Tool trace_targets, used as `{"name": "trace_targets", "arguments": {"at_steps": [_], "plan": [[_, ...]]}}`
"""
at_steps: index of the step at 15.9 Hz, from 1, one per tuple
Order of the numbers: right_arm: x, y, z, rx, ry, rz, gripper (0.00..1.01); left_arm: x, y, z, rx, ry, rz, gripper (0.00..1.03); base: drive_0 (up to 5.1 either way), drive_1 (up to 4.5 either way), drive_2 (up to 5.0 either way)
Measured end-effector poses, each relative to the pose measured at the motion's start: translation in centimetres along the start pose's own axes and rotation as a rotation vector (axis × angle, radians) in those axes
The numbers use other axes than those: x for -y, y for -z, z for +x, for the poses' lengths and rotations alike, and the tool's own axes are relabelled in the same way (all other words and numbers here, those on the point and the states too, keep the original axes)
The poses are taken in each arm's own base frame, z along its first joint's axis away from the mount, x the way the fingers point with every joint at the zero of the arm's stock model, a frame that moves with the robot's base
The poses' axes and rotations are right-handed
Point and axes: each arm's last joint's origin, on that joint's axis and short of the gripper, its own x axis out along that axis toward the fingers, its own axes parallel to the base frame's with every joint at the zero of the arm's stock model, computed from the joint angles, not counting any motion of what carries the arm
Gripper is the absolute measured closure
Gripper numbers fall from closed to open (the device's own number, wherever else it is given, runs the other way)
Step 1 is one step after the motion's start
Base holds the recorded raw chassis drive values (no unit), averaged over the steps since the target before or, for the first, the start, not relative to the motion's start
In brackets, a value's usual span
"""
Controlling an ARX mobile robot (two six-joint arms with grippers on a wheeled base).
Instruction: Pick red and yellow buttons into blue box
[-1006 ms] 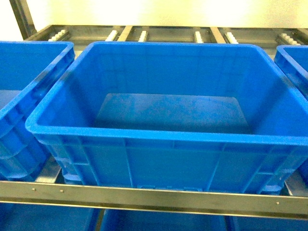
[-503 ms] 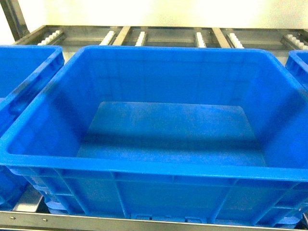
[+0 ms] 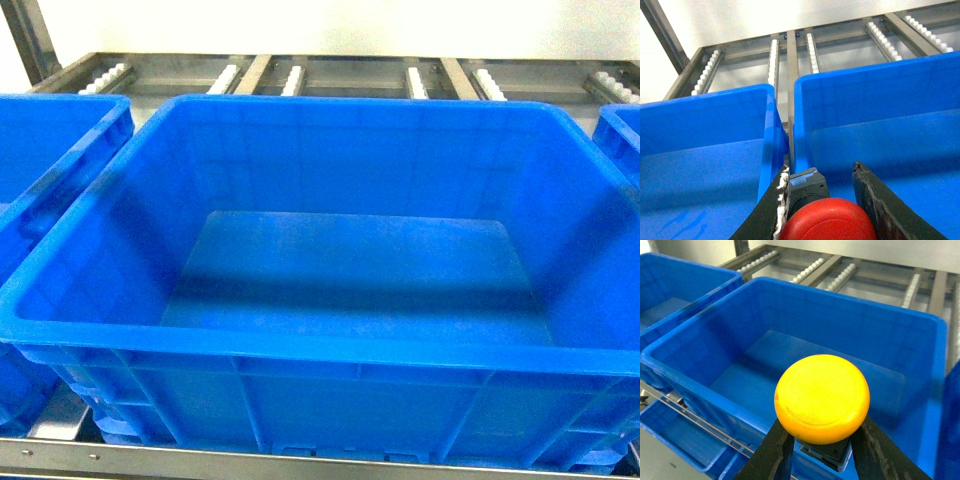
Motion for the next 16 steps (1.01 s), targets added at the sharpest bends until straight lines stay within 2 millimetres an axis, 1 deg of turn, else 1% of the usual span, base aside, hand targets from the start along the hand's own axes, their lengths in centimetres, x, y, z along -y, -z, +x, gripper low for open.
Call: {"name": "trace_targets", "arguments": {"at_steps": [2, 4, 5, 6, 7, 8, 10, 11, 12, 13, 14, 16], "plan": [[-0.3, -0.6, 2.8, 0.004, -0.016, -0.006, 0.77, 0.0, 0.0, 0.0, 0.0, 0.0, 0.0, 0.72, 0.0, 0.0, 0.0], [-0.2, -1.1, 6.5, -0.015, 0.009, -0.013, 0.77, 0.0, 0.0, 0.0, 0.0, 0.0, 0.0, 0.72, 0.0, 0.0, 0.0], [-0.4, -1.1, 8.1, -0.035, -0.011, -0.025, 0.77, 0.0, 0.0, 0.0, -0.001, 0.0, 0.0, 0.72, 0.0, 0.0, 0.0], [-0.5, -0.8, 10.2, -0.057, -0.034, -0.052, 0.77, 0.0, 0.0, 0.0, 0.0, 0.0, 0.0, 0.72, 0.0, 0.0, 0.0], [-0.4, 0.1, 12.8, -0.136, -0.07, -0.086, 0.77, 0.0, 0.0, 0.0, 0.0, 0.0, 0.0, 0.72, 0.0, 0.0, 0.0], [-0.3, 1.5, 14.9, -0.239, -0.096, -0.116, 0.77, 0.0, 0.0, 0.0, -0.001, 0.0, 0.0, 0.72, 0.0, 0.0, 0.0], [0.1, 3.7, 18.0, -0.388, -0.135, -0.175, 0.77, 0.0, 0.0, 0.0, 0.0, 0.0, 0.0, 0.72, 0.0, 0.0, 0.0], [0.4, 3.7, 19.3, -0.434, -0.151, -0.188, 0.77, 0.0, 0.0, 0.0, -0.001, 0.0, 0.0, 0.72, 0.0, 0.0, 0.0], [0.5, 3.7, 20.0, -0.464, -0.166, -0.208, 0.77, 0.0, 0.0, 0.0, 0.0, 0.0, 0.0, 0.72, 0.0, 0.0, 0.0], [0.7, 4.0, 20.1, -0.492, -0.171, -0.212, 0.74, 0.0, 0.0, 0.0, -0.001, 0.0, 0.0, 0.72, 0.0, 0.0, 0.0], [0.9, 3.7, 20.2, -0.469, -0.164, -0.213, 0.6, 0.0, 0.0, 0.0, -0.001, 0.0, 0.0, 0.72, 0.0, 0.0, 0.0], [1.0, 2.7, 20.0, -0.429, -0.161, -0.206, 0.36, 0.0, 0.0, 0.0, 0.0, 0.0, 0.0, 0.72, 0.0, 0.0, 0.0]]}}
